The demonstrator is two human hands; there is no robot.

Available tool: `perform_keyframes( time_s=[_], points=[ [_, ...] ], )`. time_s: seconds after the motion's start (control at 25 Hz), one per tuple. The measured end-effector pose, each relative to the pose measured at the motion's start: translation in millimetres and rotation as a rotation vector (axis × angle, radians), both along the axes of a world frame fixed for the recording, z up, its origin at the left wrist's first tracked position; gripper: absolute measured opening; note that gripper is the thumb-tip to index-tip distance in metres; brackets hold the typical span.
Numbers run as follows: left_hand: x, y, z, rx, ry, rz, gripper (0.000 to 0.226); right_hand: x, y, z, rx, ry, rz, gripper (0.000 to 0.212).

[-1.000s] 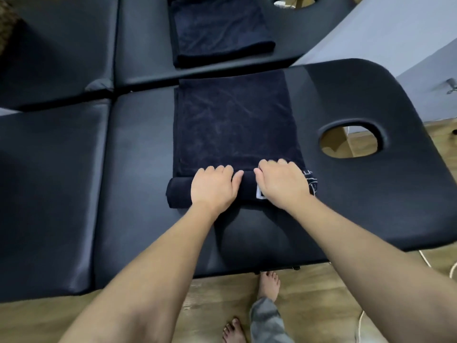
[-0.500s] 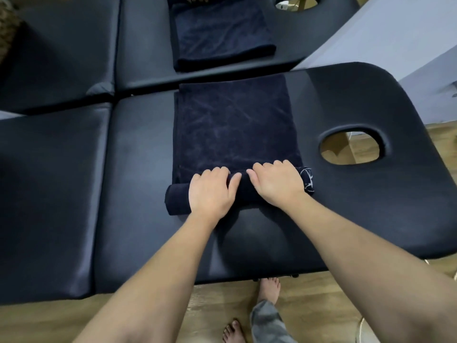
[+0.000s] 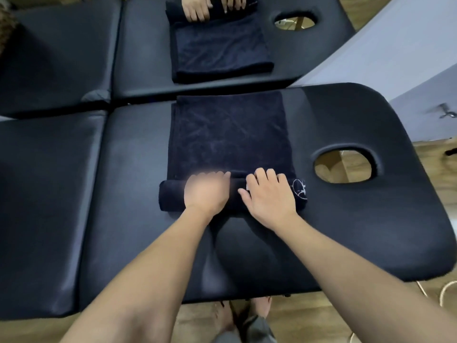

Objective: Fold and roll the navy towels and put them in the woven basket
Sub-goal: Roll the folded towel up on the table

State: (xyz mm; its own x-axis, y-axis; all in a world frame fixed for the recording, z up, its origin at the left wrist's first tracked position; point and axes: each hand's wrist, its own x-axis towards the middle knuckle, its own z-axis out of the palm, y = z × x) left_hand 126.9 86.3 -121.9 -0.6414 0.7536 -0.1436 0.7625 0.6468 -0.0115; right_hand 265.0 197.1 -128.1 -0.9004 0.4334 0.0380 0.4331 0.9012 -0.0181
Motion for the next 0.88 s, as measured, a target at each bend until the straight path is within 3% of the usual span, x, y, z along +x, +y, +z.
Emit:
perform_keyframes(
  time_s=[0.2, 0.4, 0.6, 0.8, 0.88],
  points=[
    [-16, 16, 5, -0.038, -0.155, 0.077, 0.060, -12, 7, -9, 0.051, -0.009, -0.054, 0.045],
    [10, -9, -5, 0.210, -0.007, 0.065, 0.043, -41, 32, 2, -0.064, -0.165, 0.059, 0.055],
    [0, -1, -14, 0.177, 0.043, 0.019, 0.046, -67, 53, 12, -0.341, -0.276, -0.001, 0.051],
    [-30, 27, 3, 0.000, -0.050, -0.027, 0.053, -50, 28, 7, -0.028, -0.069, -0.046, 0.042],
    [-40, 38, 6, -0.022, -0.127, -0.008, 0.054, -43, 12, 1, -0.009, -0.057, -0.086, 0.039]
  ],
)
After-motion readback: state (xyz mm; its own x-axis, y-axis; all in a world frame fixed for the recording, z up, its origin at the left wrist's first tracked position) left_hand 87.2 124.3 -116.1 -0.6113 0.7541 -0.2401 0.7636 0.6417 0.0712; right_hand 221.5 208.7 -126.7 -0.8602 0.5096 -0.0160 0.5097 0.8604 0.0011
